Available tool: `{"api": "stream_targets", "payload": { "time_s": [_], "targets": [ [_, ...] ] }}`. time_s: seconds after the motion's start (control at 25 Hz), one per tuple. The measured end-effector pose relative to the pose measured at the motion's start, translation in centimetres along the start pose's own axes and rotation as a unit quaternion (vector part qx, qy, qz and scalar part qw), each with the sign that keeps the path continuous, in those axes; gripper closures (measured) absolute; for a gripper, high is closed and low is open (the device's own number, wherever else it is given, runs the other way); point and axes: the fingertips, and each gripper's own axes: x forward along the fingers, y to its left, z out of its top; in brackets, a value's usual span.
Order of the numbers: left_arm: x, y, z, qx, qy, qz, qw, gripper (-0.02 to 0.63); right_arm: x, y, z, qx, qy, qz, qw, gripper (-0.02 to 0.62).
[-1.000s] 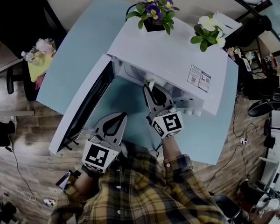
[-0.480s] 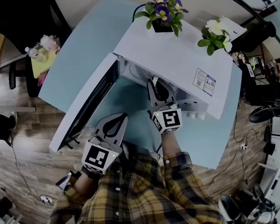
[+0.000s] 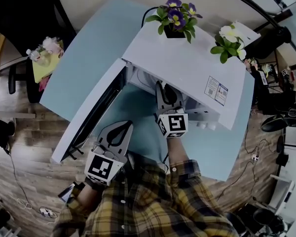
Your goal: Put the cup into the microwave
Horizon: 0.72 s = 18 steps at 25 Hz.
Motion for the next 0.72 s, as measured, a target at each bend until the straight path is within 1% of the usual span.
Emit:
{"api": "stream_targets", "payload": {
  "time_s": [0.16,0.4,0.6,0.72],
  "targets": [
    [0.3,0.0,0.1,-0.001,0.003,-0.009,1.0,0.615,0.0,0.2,-0.3,0.014,0.013,-0.001,1.0,0.538],
    [0.7,0.2,0.3,-0.001,-0.007,-0.021,0.9998,0.615,-0.2,0.5,-1.5,0.05,0.045,-0.006,0.998,0.538],
    [0.7,0.6,0.6,0.003,-0.012,-0.034,0.9993,0.614,-0.2,1.1,-2.4,0.055,0.063,-0.002,0.996,0.538],
    [0.6,0.9,0.7,0.004,-0.006,-0.042,0.9991,0.614,0.0,1.5,-3.1,0.062,0.071,-0.003,0.996,0.538]
  ]
}}
